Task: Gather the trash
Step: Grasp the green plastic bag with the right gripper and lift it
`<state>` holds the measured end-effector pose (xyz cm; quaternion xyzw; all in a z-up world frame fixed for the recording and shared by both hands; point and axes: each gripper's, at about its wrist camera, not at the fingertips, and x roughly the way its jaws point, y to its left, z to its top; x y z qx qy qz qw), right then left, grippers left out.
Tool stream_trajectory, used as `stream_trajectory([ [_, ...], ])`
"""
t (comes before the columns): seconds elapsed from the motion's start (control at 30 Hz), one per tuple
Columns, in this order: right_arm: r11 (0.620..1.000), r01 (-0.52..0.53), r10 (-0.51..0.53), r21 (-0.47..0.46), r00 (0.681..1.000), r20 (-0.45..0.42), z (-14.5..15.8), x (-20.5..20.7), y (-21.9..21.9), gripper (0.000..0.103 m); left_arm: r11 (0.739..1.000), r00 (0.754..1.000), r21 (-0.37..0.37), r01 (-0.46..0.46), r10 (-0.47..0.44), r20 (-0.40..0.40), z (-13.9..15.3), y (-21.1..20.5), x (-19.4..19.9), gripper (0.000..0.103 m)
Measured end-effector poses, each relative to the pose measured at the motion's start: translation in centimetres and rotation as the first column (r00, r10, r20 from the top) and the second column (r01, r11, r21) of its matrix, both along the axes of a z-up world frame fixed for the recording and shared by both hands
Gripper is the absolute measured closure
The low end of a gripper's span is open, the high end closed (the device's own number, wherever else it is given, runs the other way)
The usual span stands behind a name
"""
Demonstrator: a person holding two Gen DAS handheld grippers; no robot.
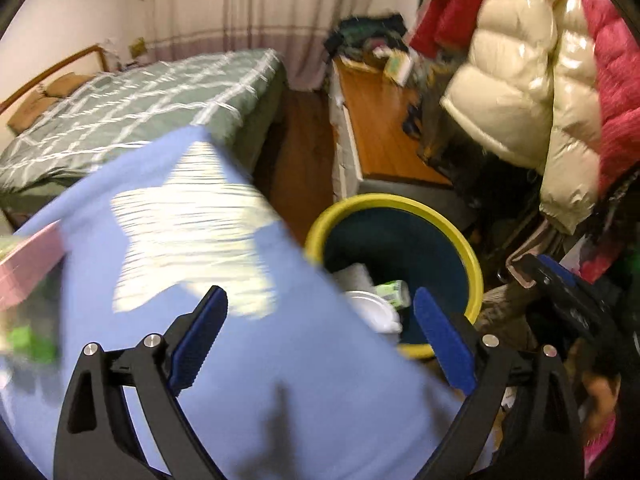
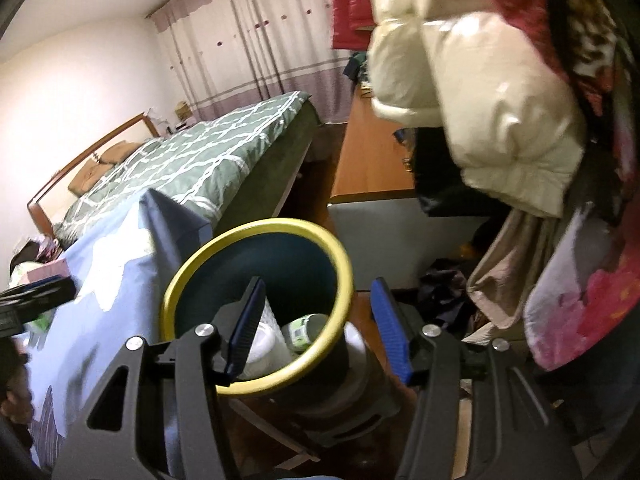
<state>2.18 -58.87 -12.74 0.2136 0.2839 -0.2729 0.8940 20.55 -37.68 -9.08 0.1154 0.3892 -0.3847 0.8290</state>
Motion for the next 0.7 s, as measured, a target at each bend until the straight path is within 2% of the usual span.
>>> stream_trajectory([
  [0.1, 1.0, -0.024, 0.023, -0.012, 1.0, -0.01, 0.2, 1.1, 1.4, 0.05, 0.996, 0.996, -0.043, -0.08, 0.082, 0.041, 0.9, 6.7, 0.3, 0.008],
  [0.2, 0.997, -0.072, 0.071, -0.019, 0.997, -0.023, 0.5, 2.8, 3.4, 0.05, 0.981, 0.979, -0.059, -0.187, 0.191, 0.072, 1.0, 13.7, 1.0, 0.007],
  [0.33, 0.982, -0.187, 0.186, -0.024, 0.982, -0.034, 1.3, 6.1, 7.0, 0.05, 0.94, 0.936, -0.082, -0.33, 0.337, 0.101, 0.6, 22.5, 2.7, 0.007],
  [0.43, 0.954, -0.3, 0.299, -0.018, 0.954, -0.028, 2.4, 9.3, 10.1, 0.05, 0.901, 0.889, -0.061, -0.429, 0.434, 0.149, 0.1, 28.3, 3.9, 0.007],
  [0.5, 0.924, -0.382, 0.382, -0.014, 0.924, -0.017, 3.4, 11.7, 12.6, 0.05, 0.872, 0.855, -0.056, -0.486, 0.488, 0.174, -0.3, 31.0, 4.1, 0.007],
  [0.6, 0.863, -0.505, 0.505, -0.016, 0.863, -0.004, 5.0, 15.6, 16.8, 0.05, 0.838, 0.822, -0.078, -0.539, 0.544, 0.169, -0.9, 34.5, 4.3, 0.007],
  [0.7, 0.772, -0.635, 0.635, -0.04, 0.772, -0.001, 6.7, 19.6, 21.9, 0.05, 0.788, 0.77, -0.081, -0.61, 0.614, 0.176, -1.5, 36.6, 4.4, 0.007],
])
